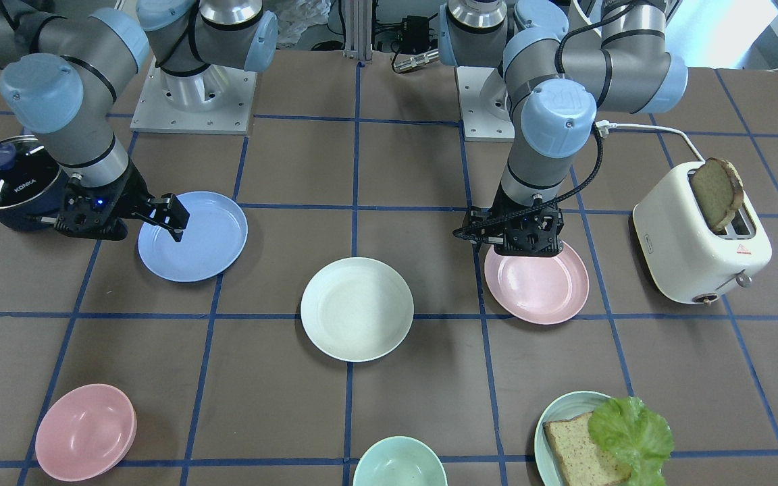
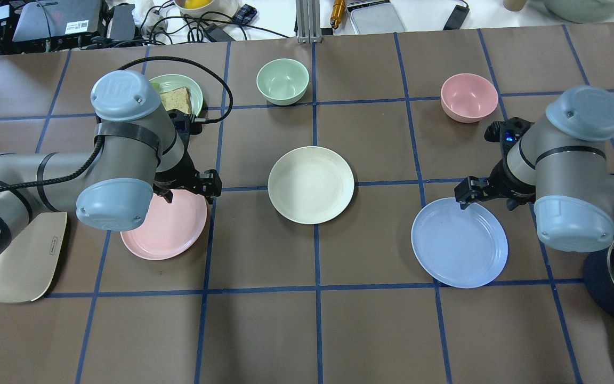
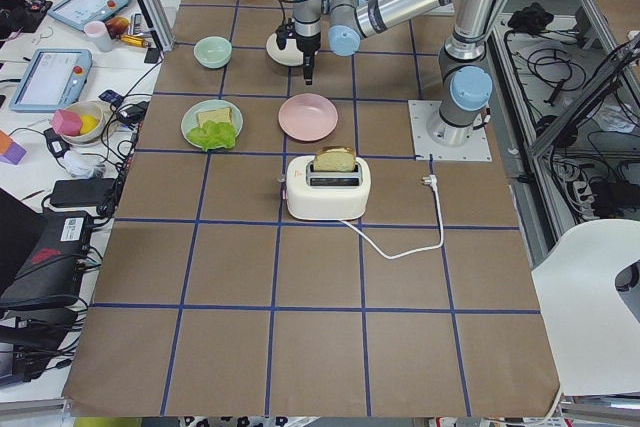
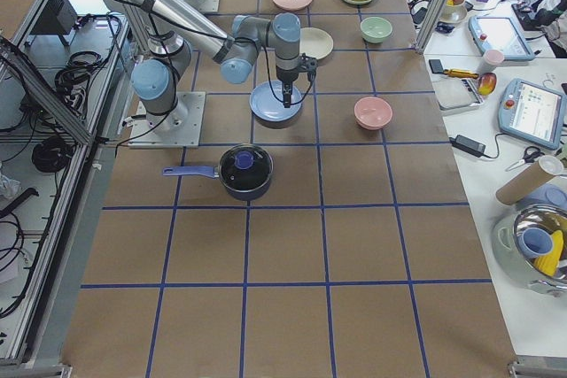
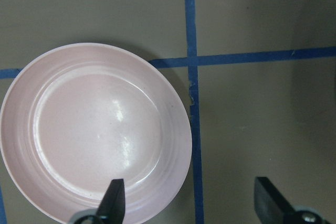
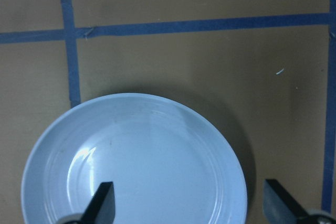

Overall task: Stack three plates with pink and blue
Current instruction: 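Grip the pink plate rim with the left gripper while the right grips the blue plate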

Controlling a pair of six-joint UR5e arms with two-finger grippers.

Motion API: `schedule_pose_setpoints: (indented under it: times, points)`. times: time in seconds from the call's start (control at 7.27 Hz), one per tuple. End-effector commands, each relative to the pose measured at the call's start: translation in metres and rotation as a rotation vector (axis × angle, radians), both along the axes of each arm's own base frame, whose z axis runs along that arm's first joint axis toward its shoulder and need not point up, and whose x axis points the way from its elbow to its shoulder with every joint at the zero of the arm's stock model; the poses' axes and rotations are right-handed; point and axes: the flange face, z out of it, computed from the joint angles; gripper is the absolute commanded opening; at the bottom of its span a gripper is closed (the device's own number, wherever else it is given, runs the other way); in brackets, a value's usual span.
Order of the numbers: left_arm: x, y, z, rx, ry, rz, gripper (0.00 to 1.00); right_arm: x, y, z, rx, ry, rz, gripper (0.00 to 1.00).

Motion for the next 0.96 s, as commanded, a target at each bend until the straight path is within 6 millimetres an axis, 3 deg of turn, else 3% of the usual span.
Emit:
schedule_pose_setpoints:
  times: [0.0,0.14,0.55,0.83]
  points:
    - [0.000,-0.002,-0.017,0.034,-0.002,0.014,0.70,-0.019,0.022,-0.031,0.033,-0.088,-0.007,0.94]
    - [0.000,-0.004,-0.026,0.051,-0.002,0.014,0.67,-0.034,0.029,-0.038,0.041,-0.097,-0.044,0.92]
    - [0.001,-0.010,-0.044,0.073,-0.012,0.016,0.62,-0.042,0.028,-0.048,0.056,-0.110,-0.063,0.74]
    - [0.002,-0.013,-0.054,0.078,-0.025,0.036,0.59,-0.054,0.027,-0.057,0.069,-0.120,-0.076,0.69]
